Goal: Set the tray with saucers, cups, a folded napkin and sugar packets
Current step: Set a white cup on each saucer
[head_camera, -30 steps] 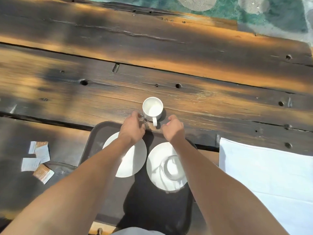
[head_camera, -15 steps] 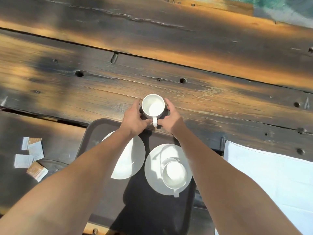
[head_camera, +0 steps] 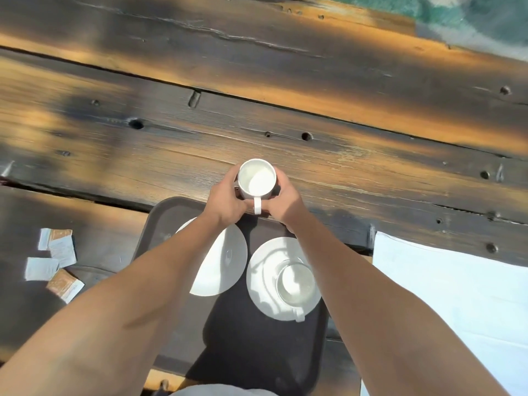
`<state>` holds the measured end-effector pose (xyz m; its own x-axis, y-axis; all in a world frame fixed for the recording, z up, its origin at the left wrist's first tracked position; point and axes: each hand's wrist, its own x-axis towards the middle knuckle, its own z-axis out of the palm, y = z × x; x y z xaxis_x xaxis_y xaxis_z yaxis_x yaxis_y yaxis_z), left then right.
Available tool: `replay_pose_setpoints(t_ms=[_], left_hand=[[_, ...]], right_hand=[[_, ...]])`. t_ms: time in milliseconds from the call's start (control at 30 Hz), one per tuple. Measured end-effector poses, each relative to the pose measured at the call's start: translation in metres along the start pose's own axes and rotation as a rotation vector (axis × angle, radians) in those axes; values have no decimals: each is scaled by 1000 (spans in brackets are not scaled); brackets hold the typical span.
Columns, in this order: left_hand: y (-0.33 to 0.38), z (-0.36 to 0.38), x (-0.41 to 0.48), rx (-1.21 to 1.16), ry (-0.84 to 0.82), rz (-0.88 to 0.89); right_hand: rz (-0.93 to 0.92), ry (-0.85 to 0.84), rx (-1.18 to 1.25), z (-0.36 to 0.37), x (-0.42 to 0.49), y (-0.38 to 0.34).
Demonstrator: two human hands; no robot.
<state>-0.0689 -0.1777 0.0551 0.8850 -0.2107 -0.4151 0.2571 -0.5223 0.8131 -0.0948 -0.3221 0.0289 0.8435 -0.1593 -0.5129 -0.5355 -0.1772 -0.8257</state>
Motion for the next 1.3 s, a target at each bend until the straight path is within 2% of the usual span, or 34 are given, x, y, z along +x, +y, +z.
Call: replay_pose_setpoints(t_ms=[467, 767, 1000, 1300], left_hand=[[-11, -60, -71, 112, -9, 94], [-22, -84, -122, 112, 38, 73], [-37, -82, -157, 153, -25, 56], [-65, -78, -180, 168, 22, -11]], right_hand=[[-53, -33, 69, 40, -84, -31], [4, -110, 65, 56, -137, -42], [58, -124, 30, 66, -172, -24], [108, -193, -98, 83, -179, -10]])
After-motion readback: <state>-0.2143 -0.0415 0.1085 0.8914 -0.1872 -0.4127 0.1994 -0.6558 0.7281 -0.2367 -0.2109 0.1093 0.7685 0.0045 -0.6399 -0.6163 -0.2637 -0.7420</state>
